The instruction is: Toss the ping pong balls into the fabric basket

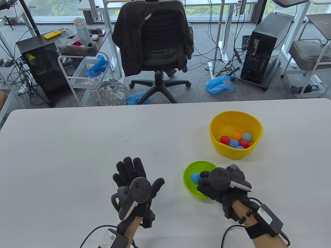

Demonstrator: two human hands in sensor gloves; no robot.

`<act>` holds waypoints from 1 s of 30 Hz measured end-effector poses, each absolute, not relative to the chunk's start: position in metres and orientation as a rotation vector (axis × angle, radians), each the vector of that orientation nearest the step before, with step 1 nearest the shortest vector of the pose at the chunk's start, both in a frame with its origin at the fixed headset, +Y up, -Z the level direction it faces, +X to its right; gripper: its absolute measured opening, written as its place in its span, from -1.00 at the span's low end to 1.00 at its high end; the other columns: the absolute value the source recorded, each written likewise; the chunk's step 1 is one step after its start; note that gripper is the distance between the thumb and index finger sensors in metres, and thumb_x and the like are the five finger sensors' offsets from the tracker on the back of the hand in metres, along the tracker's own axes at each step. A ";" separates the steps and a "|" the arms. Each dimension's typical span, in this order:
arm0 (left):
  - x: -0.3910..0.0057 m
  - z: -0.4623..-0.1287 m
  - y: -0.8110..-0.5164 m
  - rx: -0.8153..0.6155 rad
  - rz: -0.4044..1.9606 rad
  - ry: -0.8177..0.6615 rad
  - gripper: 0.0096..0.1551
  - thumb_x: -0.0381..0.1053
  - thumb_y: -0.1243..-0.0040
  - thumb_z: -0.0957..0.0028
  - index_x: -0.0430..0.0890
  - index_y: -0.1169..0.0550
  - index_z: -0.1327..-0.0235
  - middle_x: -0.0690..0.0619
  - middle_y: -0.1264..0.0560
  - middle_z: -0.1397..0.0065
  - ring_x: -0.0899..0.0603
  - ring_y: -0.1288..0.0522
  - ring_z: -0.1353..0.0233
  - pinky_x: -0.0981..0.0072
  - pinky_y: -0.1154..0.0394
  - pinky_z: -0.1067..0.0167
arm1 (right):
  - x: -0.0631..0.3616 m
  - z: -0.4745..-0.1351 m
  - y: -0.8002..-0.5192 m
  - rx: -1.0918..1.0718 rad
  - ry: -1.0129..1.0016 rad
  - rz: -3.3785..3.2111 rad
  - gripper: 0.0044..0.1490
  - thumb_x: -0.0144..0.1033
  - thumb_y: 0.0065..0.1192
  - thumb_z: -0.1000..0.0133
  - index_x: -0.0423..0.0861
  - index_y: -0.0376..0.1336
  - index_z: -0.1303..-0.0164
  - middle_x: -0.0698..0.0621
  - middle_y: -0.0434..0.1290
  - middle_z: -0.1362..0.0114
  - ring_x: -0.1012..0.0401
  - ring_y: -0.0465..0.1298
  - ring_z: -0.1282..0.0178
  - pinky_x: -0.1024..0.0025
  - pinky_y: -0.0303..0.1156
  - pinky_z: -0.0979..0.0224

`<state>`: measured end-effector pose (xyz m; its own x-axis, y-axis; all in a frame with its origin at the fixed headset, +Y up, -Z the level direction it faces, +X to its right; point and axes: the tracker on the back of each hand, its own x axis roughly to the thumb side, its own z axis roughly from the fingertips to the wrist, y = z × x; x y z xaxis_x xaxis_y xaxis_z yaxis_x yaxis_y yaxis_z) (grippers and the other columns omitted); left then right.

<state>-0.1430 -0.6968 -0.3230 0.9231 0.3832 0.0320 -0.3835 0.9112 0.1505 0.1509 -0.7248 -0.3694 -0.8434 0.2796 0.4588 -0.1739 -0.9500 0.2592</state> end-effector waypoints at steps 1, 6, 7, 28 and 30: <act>-0.143 -0.323 -0.697 0.156 0.396 -0.002 0.33 0.43 -0.16 0.09 -0.24 0.13 -0.67 -0.30 0.36 -0.72 -0.52 0.41 -0.63 -0.58 0.34 -0.43 | 0.149 -0.370 -0.726 0.742 0.321 2.801 -0.39 -0.03 0.20 -0.22 -0.13 0.41 -0.35 -0.25 0.33 -0.62 -0.32 0.39 -0.47 -0.25 0.34 -0.46; -0.143 -0.323 -0.696 0.157 0.396 0.001 0.33 0.42 -0.16 0.08 -0.24 0.13 -0.67 -0.30 0.36 -0.72 -0.52 0.41 -0.63 -0.58 0.34 -0.43 | 0.141 -0.371 -0.732 0.739 0.412 2.824 -0.37 -0.03 0.19 -0.22 -0.13 0.39 -0.40 -0.27 0.32 -0.62 -0.32 0.41 -0.45 -0.25 0.36 -0.44; -0.143 -0.323 -0.696 0.157 0.397 0.001 0.33 0.43 -0.16 0.08 -0.24 0.13 -0.67 -0.30 0.36 -0.72 -0.52 0.41 -0.63 -0.58 0.34 -0.43 | 0.140 -0.371 -0.732 0.736 0.422 2.831 -0.37 -0.04 0.18 -0.23 -0.13 0.38 -0.41 -0.28 0.32 -0.62 -0.32 0.40 -0.45 -0.25 0.36 -0.43; -0.142 -0.323 -0.696 0.159 0.390 -0.001 0.33 0.42 -0.16 0.08 -0.24 0.12 -0.67 -0.30 0.36 -0.72 -0.52 0.41 -0.63 -0.58 0.34 -0.43 | 0.168 -0.368 -0.707 0.686 0.132 2.684 -0.34 -0.14 0.39 -0.13 -0.15 0.34 -0.41 -0.29 0.37 -0.54 -0.17 0.57 -0.25 -0.10 0.52 -0.27; -0.142 -0.322 -0.696 0.160 0.389 -0.001 0.33 0.43 -0.16 0.09 -0.24 0.13 -0.67 -0.30 0.36 -0.72 -0.52 0.41 -0.63 -0.58 0.34 -0.43 | 0.178 -0.367 -0.701 0.669 0.085 2.628 -0.33 -0.13 0.40 -0.13 -0.15 0.34 -0.41 -0.29 0.38 -0.53 -0.17 0.58 -0.23 -0.08 0.53 -0.26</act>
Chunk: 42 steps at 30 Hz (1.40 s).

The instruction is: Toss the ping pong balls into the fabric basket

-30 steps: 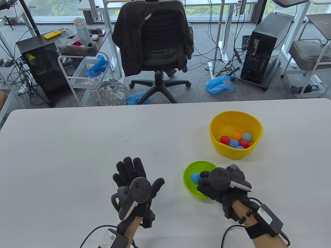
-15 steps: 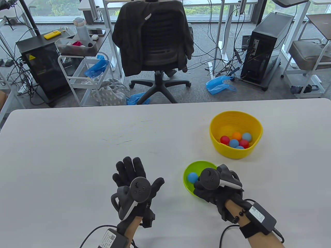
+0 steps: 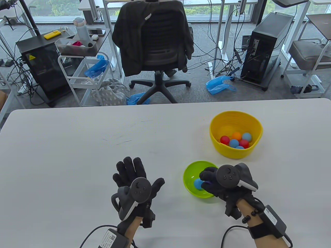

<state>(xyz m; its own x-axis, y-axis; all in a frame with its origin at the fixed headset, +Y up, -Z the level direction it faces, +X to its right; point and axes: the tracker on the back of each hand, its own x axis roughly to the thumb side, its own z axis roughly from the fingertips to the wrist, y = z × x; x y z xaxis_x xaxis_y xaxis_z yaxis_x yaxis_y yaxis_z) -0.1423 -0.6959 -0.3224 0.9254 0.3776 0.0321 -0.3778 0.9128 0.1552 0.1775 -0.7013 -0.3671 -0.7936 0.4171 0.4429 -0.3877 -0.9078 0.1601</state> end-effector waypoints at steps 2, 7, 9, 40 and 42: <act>-0.142 -0.322 -0.696 0.160 0.389 -0.002 0.33 0.43 -0.16 0.08 -0.24 0.13 -0.67 -0.30 0.36 -0.72 -0.52 0.41 -0.63 -0.58 0.34 -0.43 | 0.187 -0.367 -0.696 0.640 0.032 2.552 -0.33 -0.12 0.39 -0.13 -0.16 0.34 -0.41 -0.29 0.40 -0.51 -0.16 0.59 -0.21 -0.07 0.54 -0.24; -0.142 -0.322 -0.696 0.160 0.387 -0.001 0.33 0.43 -0.16 0.09 -0.24 0.13 -0.67 -0.30 0.36 -0.72 -0.52 0.41 -0.63 -0.58 0.34 -0.43 | 0.211 -0.368 -0.686 0.572 -0.066 2.317 -0.34 -0.10 0.38 -0.14 -0.13 0.35 -0.40 -0.28 0.44 -0.47 -0.15 0.61 -0.18 -0.06 0.56 -0.20; -0.142 -0.322 -0.696 0.159 0.385 -0.001 0.33 0.43 -0.16 0.09 -0.24 0.13 -0.67 -0.30 0.36 -0.72 -0.52 0.40 -0.63 -0.58 0.34 -0.43 | 0.219 -0.369 -0.684 0.542 -0.082 2.244 -0.35 -0.09 0.36 -0.15 -0.12 0.35 -0.40 -0.27 0.45 -0.46 -0.14 0.62 -0.16 -0.05 0.57 -0.19; -0.143 -0.322 -0.694 0.175 0.351 0.024 0.34 0.43 -0.15 0.08 -0.24 0.13 -0.67 -0.30 0.36 -0.72 -0.52 0.41 -0.63 -0.59 0.33 -0.43 | 0.295 -0.414 -0.724 0.061 -0.022 1.357 0.16 0.09 -0.07 -0.38 -0.40 -0.51 -0.62 -0.56 -0.22 -0.64 -0.28 0.16 -0.63 -0.08 0.26 -0.62; -0.143 -0.322 -0.694 0.174 0.355 0.023 0.33 0.43 -0.15 0.08 -0.24 0.13 -0.67 -0.30 0.36 -0.72 -0.52 0.41 -0.63 -0.59 0.33 -0.43 | 0.294 -0.414 -0.722 0.080 -0.020 1.359 0.17 0.09 -0.10 -0.38 -0.43 -0.55 -0.58 -0.59 -0.27 -0.61 -0.29 0.12 -0.64 -0.09 0.23 -0.62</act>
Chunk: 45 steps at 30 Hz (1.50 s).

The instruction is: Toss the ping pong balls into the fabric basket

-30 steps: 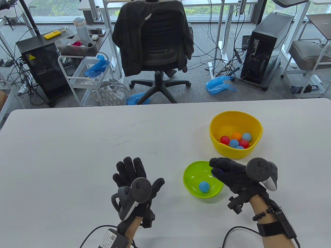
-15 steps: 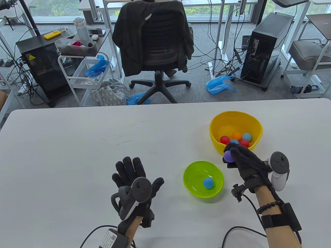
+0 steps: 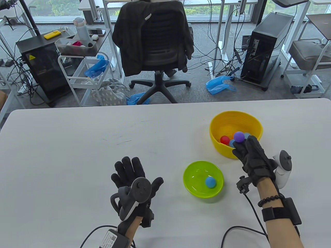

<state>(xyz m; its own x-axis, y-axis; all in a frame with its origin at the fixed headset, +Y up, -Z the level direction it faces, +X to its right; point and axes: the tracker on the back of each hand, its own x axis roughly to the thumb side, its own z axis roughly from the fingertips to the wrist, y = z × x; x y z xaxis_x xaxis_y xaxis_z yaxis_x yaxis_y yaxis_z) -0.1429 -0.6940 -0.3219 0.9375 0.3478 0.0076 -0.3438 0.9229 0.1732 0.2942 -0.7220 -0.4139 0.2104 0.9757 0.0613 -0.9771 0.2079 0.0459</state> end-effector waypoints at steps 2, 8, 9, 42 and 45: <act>-0.143 -0.322 -0.694 0.174 0.361 0.023 0.33 0.43 -0.15 0.08 -0.24 0.13 -0.67 -0.30 0.36 -0.72 -0.52 0.41 -0.63 -0.58 0.34 -0.43 | 0.294 -0.413 -0.720 0.097 -0.025 1.354 0.17 0.08 -0.12 -0.39 -0.45 -0.56 -0.56 -0.60 -0.29 -0.60 -0.29 0.11 -0.64 -0.09 0.22 -0.63; -0.143 -0.322 -0.694 0.178 0.370 0.015 0.33 0.43 -0.16 0.08 -0.24 0.13 -0.67 -0.30 0.36 -0.72 -0.52 0.41 -0.63 -0.58 0.34 -0.43 | 0.288 -0.400 -0.708 0.117 -0.143 1.477 0.01 0.01 -0.06 -0.37 -0.30 -0.37 -0.70 -0.48 -0.14 -0.67 -0.25 0.22 -0.61 -0.10 0.28 -0.59; -0.143 -0.322 -0.694 0.178 0.371 0.014 0.33 0.43 -0.16 0.08 -0.24 0.13 -0.67 -0.30 0.36 -0.72 -0.52 0.41 -0.63 -0.58 0.34 -0.43 | 0.286 -0.397 -0.706 0.121 -0.169 1.511 -0.04 -0.01 -0.03 -0.36 -0.27 -0.28 -0.71 -0.46 -0.08 -0.67 -0.26 0.27 -0.57 -0.12 0.31 -0.56; -0.138 -0.321 -0.694 0.179 0.369 -0.013 0.33 0.43 -0.16 0.08 -0.24 0.13 -0.67 -0.30 0.36 -0.72 -0.52 0.40 -0.63 -0.58 0.34 -0.43 | 0.124 -0.376 -0.721 0.642 0.278 3.160 -0.24 -0.24 0.49 -0.11 -0.07 0.26 -0.53 -0.22 0.31 -0.64 -0.19 0.48 -0.46 -0.12 0.43 -0.44; -0.138 -0.321 -0.694 0.178 0.365 -0.011 0.33 0.43 -0.16 0.08 -0.24 0.13 -0.67 -0.31 0.36 -0.72 -0.52 0.40 -0.63 -0.59 0.34 -0.43 | 0.121 -0.377 -0.725 0.658 0.315 3.148 -0.23 -0.25 0.50 -0.10 -0.09 0.25 -0.53 -0.24 0.31 -0.62 -0.17 0.50 -0.43 -0.10 0.45 -0.42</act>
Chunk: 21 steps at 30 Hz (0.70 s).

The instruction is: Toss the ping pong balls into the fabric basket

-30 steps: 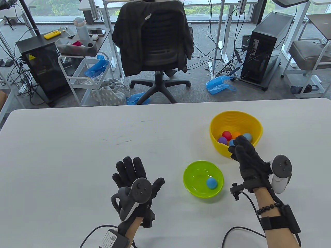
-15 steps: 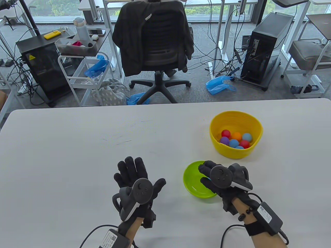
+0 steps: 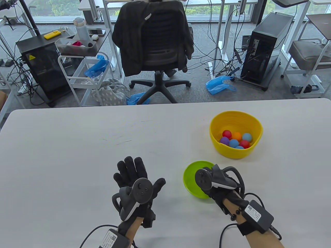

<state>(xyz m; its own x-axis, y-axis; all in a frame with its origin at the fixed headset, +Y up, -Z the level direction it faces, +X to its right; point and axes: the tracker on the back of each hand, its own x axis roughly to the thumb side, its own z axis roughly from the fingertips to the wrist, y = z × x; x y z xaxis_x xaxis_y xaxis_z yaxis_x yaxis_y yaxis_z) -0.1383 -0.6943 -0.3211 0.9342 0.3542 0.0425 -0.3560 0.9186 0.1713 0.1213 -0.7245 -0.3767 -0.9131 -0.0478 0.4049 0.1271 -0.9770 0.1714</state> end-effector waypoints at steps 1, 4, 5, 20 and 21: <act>-0.138 -0.321 -0.694 0.179 0.364 -0.010 0.33 0.43 -0.16 0.08 -0.24 0.13 -0.67 -0.31 0.36 -0.72 -0.52 0.40 -0.63 -0.58 0.34 -0.43 | 0.121 -0.377 -0.726 -0.630 -0.320 -2.974 -0.23 -0.25 0.50 -0.10 -0.09 0.25 -0.54 -0.24 0.31 -0.63 -0.17 0.50 -0.43 -0.10 0.45 -0.42; -0.138 -0.321 -0.694 0.180 0.362 -0.009 0.33 0.43 -0.16 0.08 -0.24 0.13 -0.67 -0.31 0.36 -0.72 -0.52 0.40 -0.63 -0.59 0.33 -0.43 | 0.119 -0.378 -0.728 -0.641 -0.364 -2.977 -0.22 -0.26 0.50 -0.11 -0.09 0.25 -0.54 -0.25 0.31 -0.63 -0.18 0.50 -0.43 -0.09 0.46 -0.42; -0.139 -0.321 -0.694 0.180 0.362 -0.009 0.33 0.43 -0.16 0.08 -0.24 0.13 -0.67 -0.31 0.36 -0.72 -0.52 0.40 -0.63 -0.59 0.33 -0.43 | 0.119 -0.378 -0.729 -0.646 -0.384 -2.984 -0.23 -0.26 0.50 -0.11 -0.09 0.25 -0.54 -0.25 0.31 -0.63 -0.18 0.50 -0.43 -0.09 0.46 -0.42; -0.139 -0.321 -0.694 0.177 0.366 -0.006 0.33 0.43 -0.16 0.08 -0.24 0.13 -0.67 -0.31 0.36 -0.72 -0.52 0.40 -0.63 -0.59 0.33 -0.43 | 0.129 -0.380 -0.725 -0.694 -0.383 -3.114 -0.40 -0.23 0.40 -0.15 -0.05 0.35 -0.42 -0.22 0.41 -0.55 -0.20 0.56 -0.34 -0.09 0.52 -0.34; -0.139 -0.321 -0.694 0.177 0.366 -0.006 0.33 0.43 -0.16 0.08 -0.24 0.13 -0.67 -0.31 0.36 -0.72 -0.52 0.40 -0.63 -0.59 0.34 -0.43 | 0.131 -0.379 -0.723 -0.700 -0.364 -3.150 -0.42 -0.23 0.38 -0.16 -0.05 0.36 -0.41 -0.23 0.42 -0.54 -0.20 0.56 -0.32 -0.09 0.52 -0.32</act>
